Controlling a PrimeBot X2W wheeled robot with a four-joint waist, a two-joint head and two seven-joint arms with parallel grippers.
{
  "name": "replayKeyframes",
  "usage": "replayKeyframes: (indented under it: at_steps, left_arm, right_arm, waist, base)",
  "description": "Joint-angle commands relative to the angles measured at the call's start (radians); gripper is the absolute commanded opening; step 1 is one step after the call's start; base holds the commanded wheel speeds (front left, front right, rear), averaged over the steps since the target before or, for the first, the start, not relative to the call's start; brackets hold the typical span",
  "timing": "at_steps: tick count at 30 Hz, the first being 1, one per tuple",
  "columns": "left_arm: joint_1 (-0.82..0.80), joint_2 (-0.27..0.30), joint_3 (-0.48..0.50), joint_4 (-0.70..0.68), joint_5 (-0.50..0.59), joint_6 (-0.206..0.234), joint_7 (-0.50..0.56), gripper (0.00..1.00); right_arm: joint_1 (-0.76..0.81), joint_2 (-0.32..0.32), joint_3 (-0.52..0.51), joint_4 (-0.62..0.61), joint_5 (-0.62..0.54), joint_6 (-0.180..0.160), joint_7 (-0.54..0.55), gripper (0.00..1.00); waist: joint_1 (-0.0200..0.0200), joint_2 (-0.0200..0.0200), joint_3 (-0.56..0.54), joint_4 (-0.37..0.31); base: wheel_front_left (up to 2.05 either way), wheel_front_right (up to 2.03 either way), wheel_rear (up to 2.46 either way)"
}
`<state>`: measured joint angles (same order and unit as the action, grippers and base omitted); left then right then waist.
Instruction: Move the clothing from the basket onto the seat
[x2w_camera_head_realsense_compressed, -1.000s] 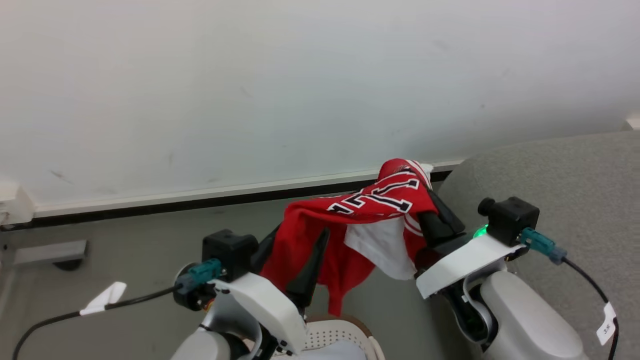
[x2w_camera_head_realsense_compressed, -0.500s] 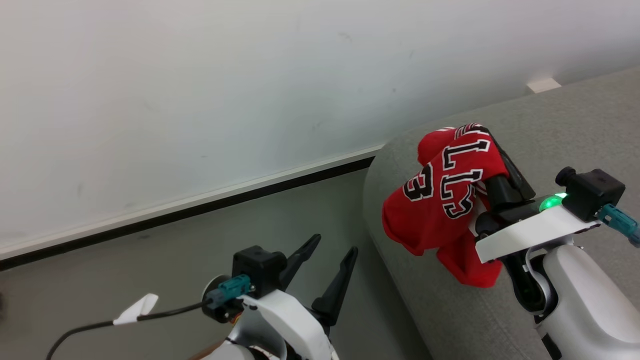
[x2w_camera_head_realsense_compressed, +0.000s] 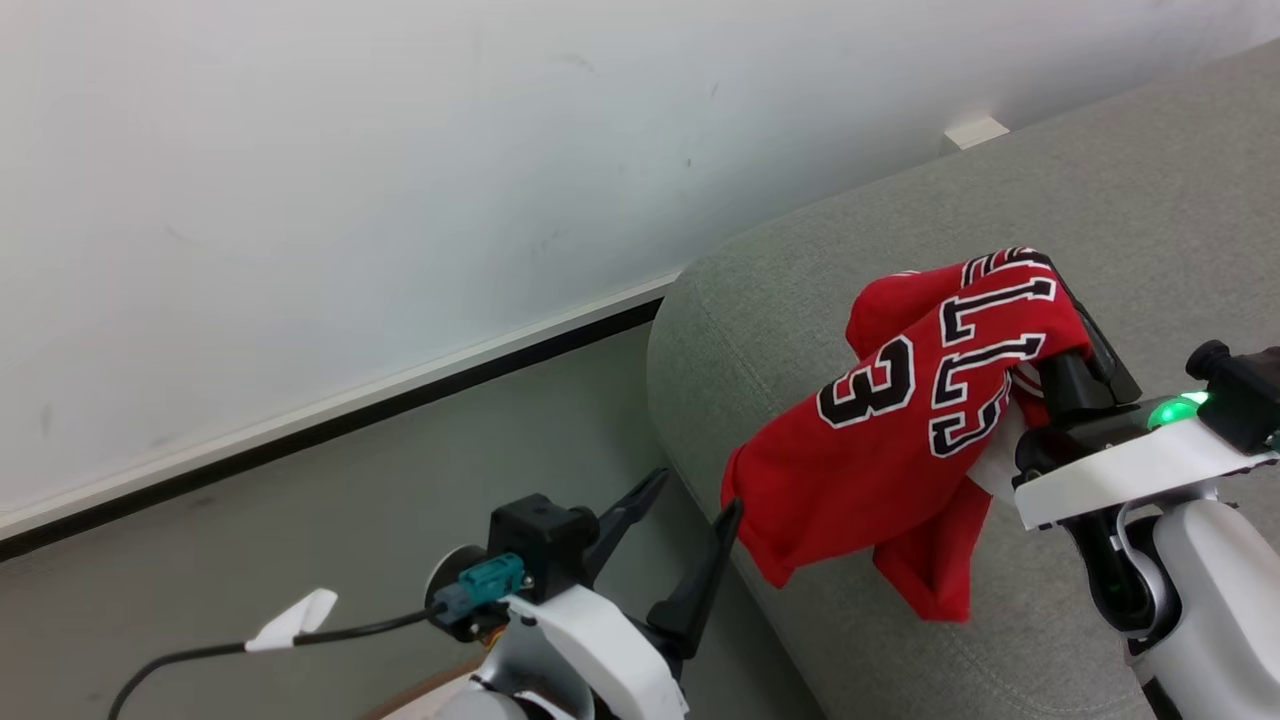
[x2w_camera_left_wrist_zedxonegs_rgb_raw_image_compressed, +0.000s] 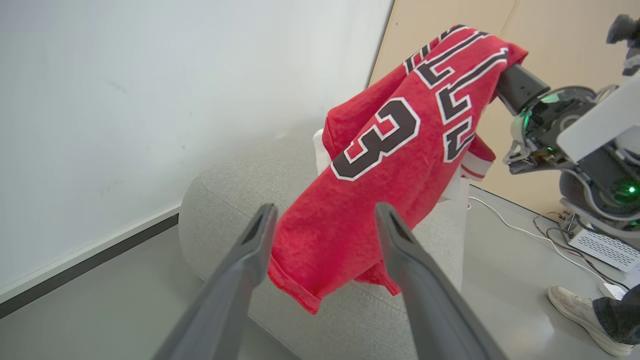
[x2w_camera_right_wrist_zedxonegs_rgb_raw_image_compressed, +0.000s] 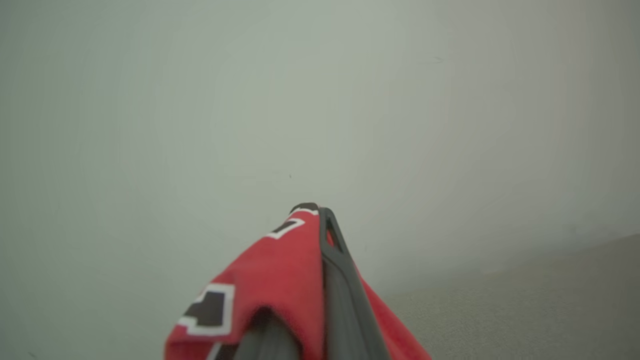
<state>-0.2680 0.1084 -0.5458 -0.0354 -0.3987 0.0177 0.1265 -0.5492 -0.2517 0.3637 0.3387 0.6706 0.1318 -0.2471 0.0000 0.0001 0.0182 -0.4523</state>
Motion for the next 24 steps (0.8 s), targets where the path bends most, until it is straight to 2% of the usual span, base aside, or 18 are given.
replayKeyframes:
  at_steps: [1,5,11,17,24]
  left_arm:
    - [-0.011,0.001,-0.001,-0.004,0.004,-0.006,0.002,1.0]
    - [-0.026,0.01,-0.009,-0.013,0.012,-0.008,0.011,1.0]
    - [-0.119,0.03,-0.033,-0.051,0.043,-0.048,0.048,1.0]
    - [-0.283,0.039,-0.065,-0.071,0.083,-0.101,0.076,1.0]
    - [-0.484,0.029,-0.117,-0.093,0.11,-0.133,0.088,1.0]
  right_arm:
    - [0.011,-0.009,-0.011,-0.011,-0.009,-0.002,0.005,0.0]
    - [0.014,-0.017,-0.041,-0.024,-0.017,-0.002,0.016,0.0]
    - [-0.067,-0.01,-0.136,-0.036,-0.056,-0.002,0.024,0.0]
    - [-0.246,-0.012,-0.334,-0.008,-0.146,-0.002,0.045,0.0]
    - [-0.548,-0.069,-0.602,0.044,-0.314,-0.002,0.119,0.0]
  waist:
    - [0.0,-0.0001,0.007,0.001]
    - [0.0,-0.0001,0.045,0.011]
    - [0.0,-0.0001,0.198,0.066]
    - [0.0,-0.0001,0.39,0.157]
    - [0.0,-0.0001,0.609,0.252]
  base:
    - [0.0,0.0,0.0]
    - [0.0,0.0,0.0]
    - [0.0,0.0,0.0]
    - [0.0,0.0,0.0]
    - [0.0,0.0,0.0]
